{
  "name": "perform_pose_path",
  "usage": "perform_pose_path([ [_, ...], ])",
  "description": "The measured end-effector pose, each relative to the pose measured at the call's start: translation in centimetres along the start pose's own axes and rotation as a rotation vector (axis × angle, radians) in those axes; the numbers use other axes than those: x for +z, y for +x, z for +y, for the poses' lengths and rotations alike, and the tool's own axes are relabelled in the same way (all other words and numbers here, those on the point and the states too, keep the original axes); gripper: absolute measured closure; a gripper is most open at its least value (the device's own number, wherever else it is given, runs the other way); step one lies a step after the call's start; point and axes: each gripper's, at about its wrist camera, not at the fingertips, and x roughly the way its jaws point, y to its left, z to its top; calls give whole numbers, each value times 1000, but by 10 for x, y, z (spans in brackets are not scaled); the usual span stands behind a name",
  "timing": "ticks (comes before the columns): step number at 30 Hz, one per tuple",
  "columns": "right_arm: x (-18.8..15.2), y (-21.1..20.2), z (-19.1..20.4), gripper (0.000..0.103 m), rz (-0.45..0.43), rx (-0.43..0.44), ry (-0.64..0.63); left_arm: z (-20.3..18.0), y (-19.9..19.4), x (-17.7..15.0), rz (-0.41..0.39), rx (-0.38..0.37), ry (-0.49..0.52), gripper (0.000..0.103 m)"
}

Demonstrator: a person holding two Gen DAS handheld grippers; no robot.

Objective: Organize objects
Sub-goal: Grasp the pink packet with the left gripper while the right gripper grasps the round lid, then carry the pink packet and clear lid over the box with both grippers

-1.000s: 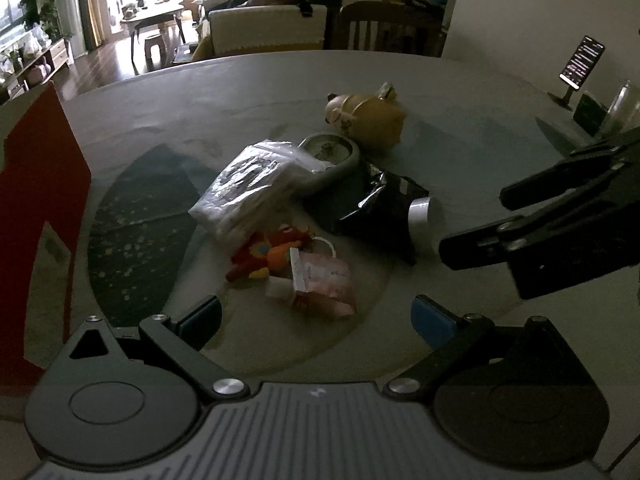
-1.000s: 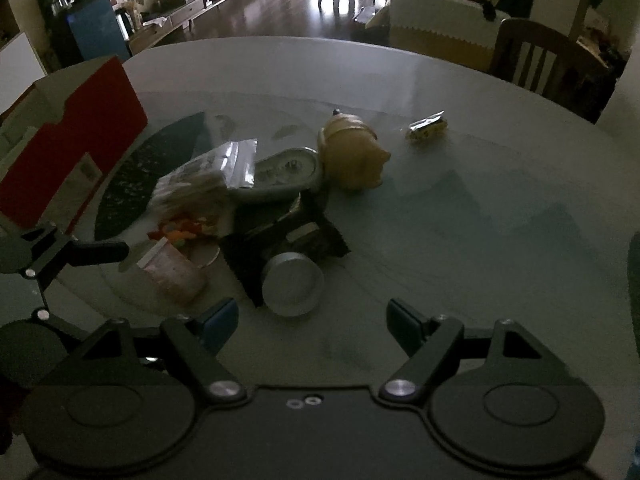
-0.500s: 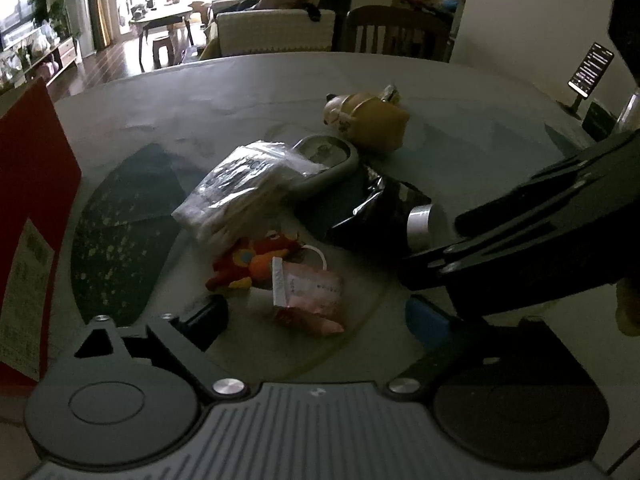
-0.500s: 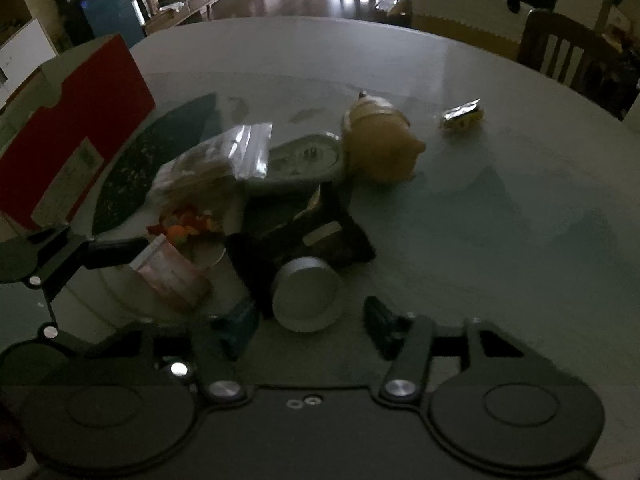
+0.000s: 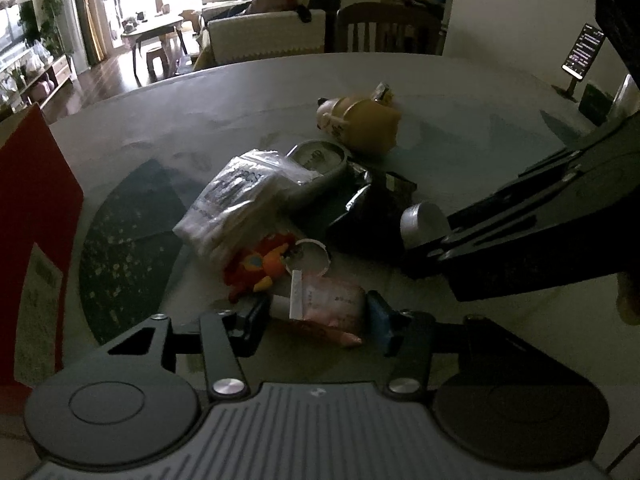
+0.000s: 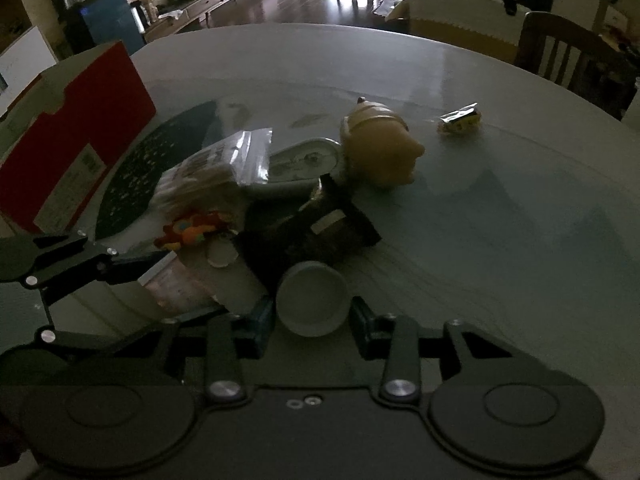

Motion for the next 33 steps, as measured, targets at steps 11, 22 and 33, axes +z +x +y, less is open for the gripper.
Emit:
perform_pose_path([
  [11,-26,-31,1,64,3,11,34,1,-27,-14,29,-71,-26,53],
  [22,-38,-72,36,64,-30,40,38,18,-74,-26,23,-133,-47,53],
  [33,-33,-95,97,64,-45,49,14,66,-117,-40,3,-151,-70,53],
])
